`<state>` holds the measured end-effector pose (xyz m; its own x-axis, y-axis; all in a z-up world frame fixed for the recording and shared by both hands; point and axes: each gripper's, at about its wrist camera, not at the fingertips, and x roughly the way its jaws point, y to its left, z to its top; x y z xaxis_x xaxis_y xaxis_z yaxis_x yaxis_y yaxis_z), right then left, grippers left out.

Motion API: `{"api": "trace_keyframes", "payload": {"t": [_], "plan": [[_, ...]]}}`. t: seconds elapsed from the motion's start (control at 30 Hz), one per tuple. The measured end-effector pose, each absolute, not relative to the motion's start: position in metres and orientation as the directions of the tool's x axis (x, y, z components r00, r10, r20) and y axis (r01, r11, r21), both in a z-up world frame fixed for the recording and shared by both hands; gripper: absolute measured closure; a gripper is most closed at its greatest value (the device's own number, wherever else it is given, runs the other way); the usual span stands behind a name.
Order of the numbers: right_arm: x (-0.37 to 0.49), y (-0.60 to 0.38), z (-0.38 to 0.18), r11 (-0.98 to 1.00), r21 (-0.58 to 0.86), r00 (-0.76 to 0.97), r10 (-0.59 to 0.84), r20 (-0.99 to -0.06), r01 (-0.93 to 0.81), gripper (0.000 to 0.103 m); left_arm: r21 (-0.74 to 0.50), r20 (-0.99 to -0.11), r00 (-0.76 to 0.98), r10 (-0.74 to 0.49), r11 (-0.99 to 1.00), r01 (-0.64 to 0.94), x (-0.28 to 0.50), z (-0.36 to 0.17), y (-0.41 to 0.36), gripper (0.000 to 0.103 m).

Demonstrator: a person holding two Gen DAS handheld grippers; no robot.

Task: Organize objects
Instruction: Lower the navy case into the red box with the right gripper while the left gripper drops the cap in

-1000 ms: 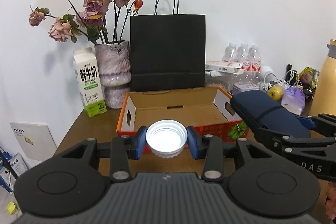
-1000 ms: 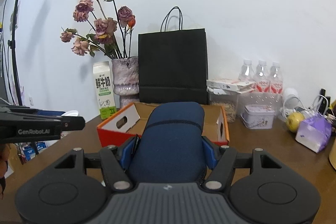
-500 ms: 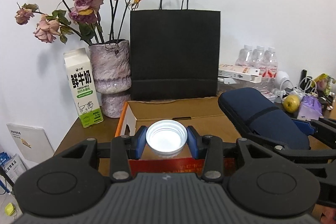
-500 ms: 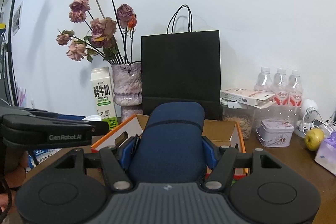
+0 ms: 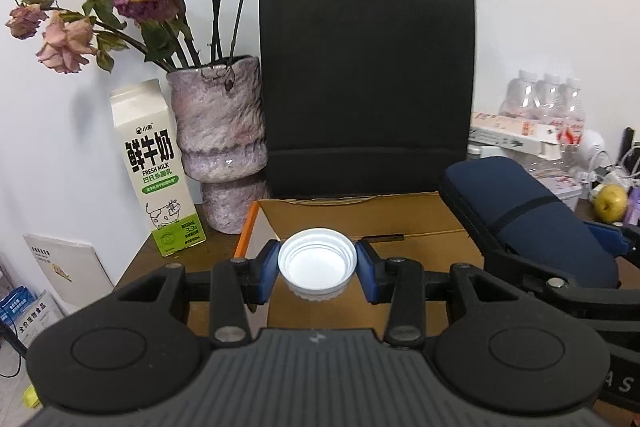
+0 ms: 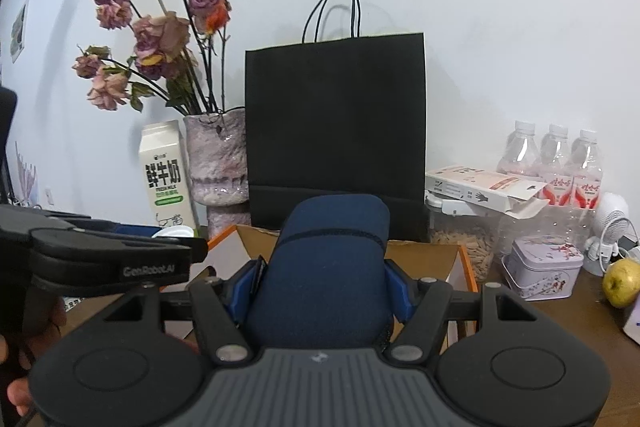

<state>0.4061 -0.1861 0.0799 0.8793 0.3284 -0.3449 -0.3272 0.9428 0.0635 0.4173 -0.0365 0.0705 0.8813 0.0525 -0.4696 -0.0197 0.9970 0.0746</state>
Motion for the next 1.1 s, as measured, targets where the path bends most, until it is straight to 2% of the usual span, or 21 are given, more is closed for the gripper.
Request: {"api": "trace_keyframes", "payload": {"t": [0.33,0.73,0.77,0.8,0.83,0.87,0.9,1.1], "plan": [[0.448,-0.185,0.057,0.951,0.091,0.872,0.307,-0.382,-0.295,0.039,0.078,-0.522,0.849,0.085,0.996,-0.051,0.459,0.047,-0.037,0.062],[0.473,-0.189,0.027,0.963,0.091,0.868,0.269,-0.416,-0.255,0.038,0.104,-0.539,0.834,0.119,0.992,-0.074,0.484,0.020,-0.045,0.060],[0.474,-0.191,0.027,0.962,0.101,0.866,0.271,-0.421,-0.252,0.038,0.100,-0.540,0.834,0.115,0.992,-0.071,0.484,0.019,-0.044,0.051],[0.475,-0.194,0.027,0.962,0.112,0.863,0.273,-0.425,-0.249,0.032,0.099,-0.540,0.834,0.115,0.992,-0.072,0.483,0.019,-0.043,0.039],[0.476,-0.195,0.027,0.962,0.117,0.862,0.274,-0.427,-0.248,0.015,0.100,-0.531,0.839,0.121,0.992,-0.079,0.482,0.019,-0.042,0.013],[0.475,-0.196,0.028,0.963,0.116,0.862,0.271,-0.427,-0.245,0.008,0.106,-0.518,0.845,0.133,0.990,-0.091,0.481,0.020,-0.042,0.000],[0.474,-0.197,0.028,0.966,0.110,0.870,0.259,-0.419,-0.235,0.003,0.113,-0.495,0.855,0.155,0.987,-0.114,0.478,0.021,-0.041,0.000],[0.471,-0.196,0.033,0.967,0.096,0.872,0.256,-0.418,-0.237,0.000,0.076,-0.500,0.855,0.135,0.991,-0.112,0.474,0.027,-0.034,0.000]]}}
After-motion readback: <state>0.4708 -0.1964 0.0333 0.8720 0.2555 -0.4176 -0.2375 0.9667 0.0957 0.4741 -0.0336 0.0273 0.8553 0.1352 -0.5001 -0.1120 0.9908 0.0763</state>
